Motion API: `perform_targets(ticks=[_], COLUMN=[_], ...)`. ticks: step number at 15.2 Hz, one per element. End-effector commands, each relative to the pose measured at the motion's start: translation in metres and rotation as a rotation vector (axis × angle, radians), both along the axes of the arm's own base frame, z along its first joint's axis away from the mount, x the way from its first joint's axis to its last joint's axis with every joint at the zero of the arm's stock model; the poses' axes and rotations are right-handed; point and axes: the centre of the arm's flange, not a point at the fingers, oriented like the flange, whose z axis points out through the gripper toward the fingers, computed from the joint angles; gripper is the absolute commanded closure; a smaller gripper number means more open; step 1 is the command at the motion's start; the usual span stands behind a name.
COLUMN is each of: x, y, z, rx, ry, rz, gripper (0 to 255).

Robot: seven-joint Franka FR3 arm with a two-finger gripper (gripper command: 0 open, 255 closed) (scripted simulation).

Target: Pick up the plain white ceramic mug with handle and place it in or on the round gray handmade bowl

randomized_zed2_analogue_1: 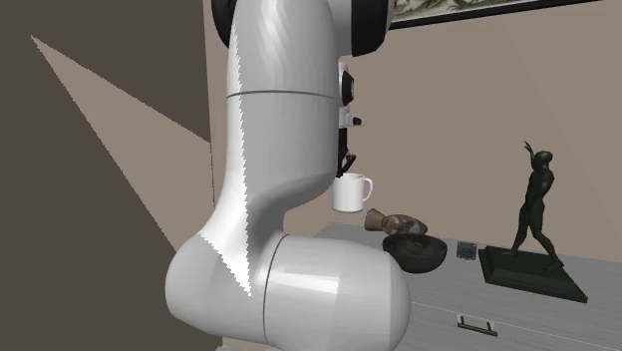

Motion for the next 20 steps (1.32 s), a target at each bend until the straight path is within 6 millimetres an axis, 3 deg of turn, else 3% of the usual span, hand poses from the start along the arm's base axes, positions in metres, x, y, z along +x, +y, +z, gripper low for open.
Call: perform_targets(ticks=[1, 17, 20], x=[0.001, -0.066, -0.068], y=[0.0, -0.197, -0.202], z=[0.01, 0.046, 0.036], rx=[0.0, 0.0, 0.0], ry=[0.0, 0.0, 0.0], rz=[0.0, 0.0, 0.0], gripper=[255, 255, 255])
